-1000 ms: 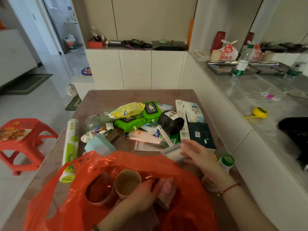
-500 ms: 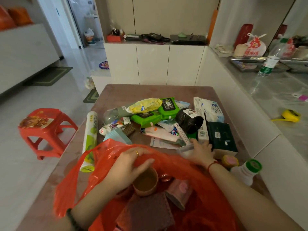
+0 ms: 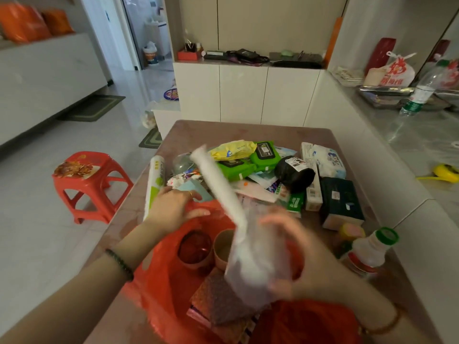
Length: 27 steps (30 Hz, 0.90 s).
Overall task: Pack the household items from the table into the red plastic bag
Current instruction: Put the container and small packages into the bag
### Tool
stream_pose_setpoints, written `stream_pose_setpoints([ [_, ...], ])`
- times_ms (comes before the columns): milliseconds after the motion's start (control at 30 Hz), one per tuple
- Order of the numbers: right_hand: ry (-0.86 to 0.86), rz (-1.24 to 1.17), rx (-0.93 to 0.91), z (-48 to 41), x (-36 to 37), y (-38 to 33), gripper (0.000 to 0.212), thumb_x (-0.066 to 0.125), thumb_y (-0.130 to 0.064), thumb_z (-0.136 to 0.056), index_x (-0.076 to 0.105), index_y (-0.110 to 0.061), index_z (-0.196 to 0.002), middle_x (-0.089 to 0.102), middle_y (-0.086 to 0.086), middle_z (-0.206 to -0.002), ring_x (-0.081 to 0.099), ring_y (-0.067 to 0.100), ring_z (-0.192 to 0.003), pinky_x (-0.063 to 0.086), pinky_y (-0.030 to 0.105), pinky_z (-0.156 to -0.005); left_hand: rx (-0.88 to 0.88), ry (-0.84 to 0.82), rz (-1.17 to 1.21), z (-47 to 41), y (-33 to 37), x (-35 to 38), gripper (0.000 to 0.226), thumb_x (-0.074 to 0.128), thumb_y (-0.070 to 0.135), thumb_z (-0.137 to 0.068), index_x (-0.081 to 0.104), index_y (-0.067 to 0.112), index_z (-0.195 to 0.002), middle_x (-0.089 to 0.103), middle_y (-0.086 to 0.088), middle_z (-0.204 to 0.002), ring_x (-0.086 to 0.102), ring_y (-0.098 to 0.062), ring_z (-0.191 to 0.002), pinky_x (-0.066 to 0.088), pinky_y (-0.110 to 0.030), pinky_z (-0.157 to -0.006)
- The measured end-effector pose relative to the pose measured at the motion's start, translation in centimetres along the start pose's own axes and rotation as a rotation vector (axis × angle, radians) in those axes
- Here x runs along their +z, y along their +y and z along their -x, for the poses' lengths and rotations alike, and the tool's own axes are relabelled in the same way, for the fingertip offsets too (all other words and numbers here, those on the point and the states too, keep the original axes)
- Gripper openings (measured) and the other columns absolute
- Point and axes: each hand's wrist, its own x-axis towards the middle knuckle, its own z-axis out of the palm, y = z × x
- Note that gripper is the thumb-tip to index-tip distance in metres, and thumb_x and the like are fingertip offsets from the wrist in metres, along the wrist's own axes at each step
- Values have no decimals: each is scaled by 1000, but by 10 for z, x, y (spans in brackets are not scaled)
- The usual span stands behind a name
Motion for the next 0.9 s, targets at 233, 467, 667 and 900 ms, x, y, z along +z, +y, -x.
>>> stream_pose_setpoints([
  [233, -314, 393, 174, 22, 46, 56, 75, 75, -51, -64, 25, -65, -117, -22, -34, -141, -25, -22, -127, -9, 6, -107, -20, 78, 352, 10, -13, -5, 27, 61, 15, -86, 60, 21, -60, 62, 2, -63, 57, 1, -60, 44, -22, -65],
  [467, -173, 471, 427, 2, -3, 70, 81, 74, -44, -68, 28, -44, -134, 43, -17, -133, 43, 0, -120, 32, 10, -96, -118, 52, 580, 4, -8, -14, 40, 59, 9, -85, 47, 18, -47, 47, 7, -45, 46, -1, -42, 36, -11, -49],
  [667, -377, 711, 454, -12, -30, 37, 76, 52, -66, -74, 34, -31, -139, 47, -7, -138, 49, 5, -112, 39, 15, -93, -53, -136, 612, 12, -9, -8, 40, 70, 43, -72, 46, 22, -49, 43, 11, -45, 42, -4, -45, 35, -18, -52],
  [900, -172, -37, 163, -95, -22, -32, 23, 63, -12, -85, 62, -18, -107, 70, 8, -105, 69, 13, -88, 55, 22, -78, 24, -279, 705, 27, -10, -1, 47, 49, 74, -64, 54, 30, -49, 51, 18, -44, 48, 4, -45, 35, -8, -51],
])
